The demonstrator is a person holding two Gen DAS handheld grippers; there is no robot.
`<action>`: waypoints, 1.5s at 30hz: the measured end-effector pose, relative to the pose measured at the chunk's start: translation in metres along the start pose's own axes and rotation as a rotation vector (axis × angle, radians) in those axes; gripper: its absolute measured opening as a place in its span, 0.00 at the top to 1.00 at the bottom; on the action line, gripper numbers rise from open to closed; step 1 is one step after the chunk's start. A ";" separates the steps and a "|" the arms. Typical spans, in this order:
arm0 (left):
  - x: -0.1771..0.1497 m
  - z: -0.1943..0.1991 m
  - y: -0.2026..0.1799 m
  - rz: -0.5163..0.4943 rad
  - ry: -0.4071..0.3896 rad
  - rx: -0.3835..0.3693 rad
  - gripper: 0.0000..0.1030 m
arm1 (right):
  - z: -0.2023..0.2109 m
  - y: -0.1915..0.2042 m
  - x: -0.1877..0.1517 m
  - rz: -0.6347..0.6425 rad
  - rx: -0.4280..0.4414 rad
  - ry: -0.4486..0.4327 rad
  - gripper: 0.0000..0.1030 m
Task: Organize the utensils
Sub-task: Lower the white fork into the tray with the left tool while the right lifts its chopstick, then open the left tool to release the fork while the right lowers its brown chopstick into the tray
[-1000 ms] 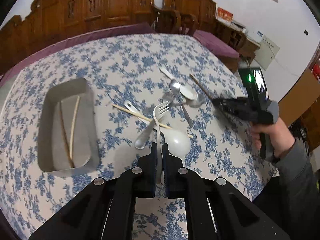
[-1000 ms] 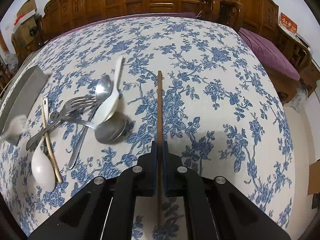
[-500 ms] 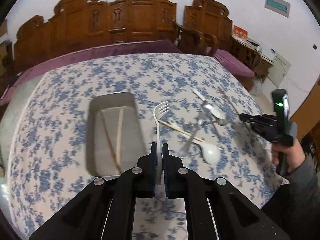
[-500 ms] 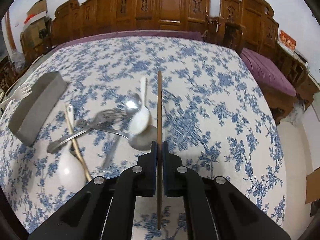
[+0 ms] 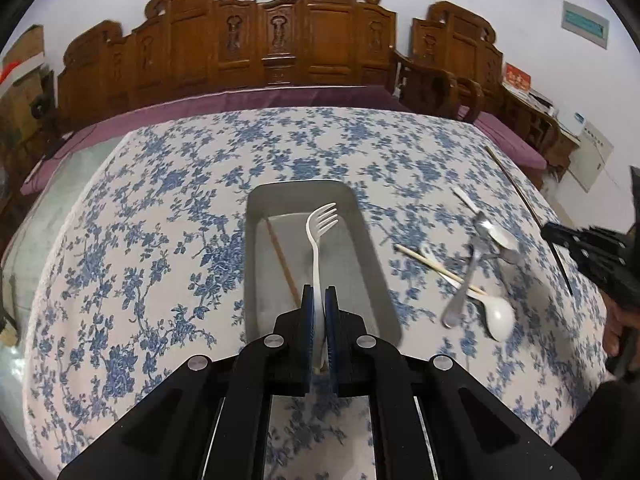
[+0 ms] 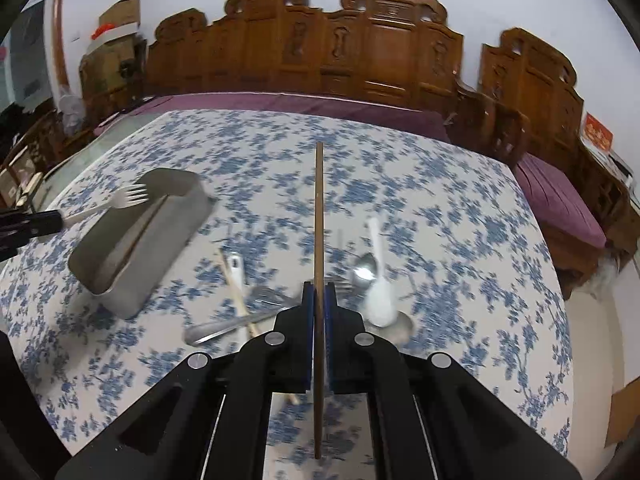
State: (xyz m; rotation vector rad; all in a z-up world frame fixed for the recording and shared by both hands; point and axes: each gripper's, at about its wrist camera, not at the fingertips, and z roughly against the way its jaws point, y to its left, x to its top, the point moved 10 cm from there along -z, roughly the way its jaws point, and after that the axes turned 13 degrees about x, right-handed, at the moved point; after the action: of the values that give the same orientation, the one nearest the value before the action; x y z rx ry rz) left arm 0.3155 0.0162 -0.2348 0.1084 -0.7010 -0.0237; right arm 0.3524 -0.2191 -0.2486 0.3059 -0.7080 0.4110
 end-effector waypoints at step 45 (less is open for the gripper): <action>0.031 -0.041 0.038 0.037 -0.076 0.041 0.73 | -0.086 0.155 0.049 0.010 0.208 0.059 0.94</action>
State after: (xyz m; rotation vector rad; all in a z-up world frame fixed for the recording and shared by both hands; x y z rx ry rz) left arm 0.3650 0.0556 -0.2414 0.1340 -0.7790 0.0218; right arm 0.3625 -0.0355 -0.2574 0.4851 -0.6095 0.5025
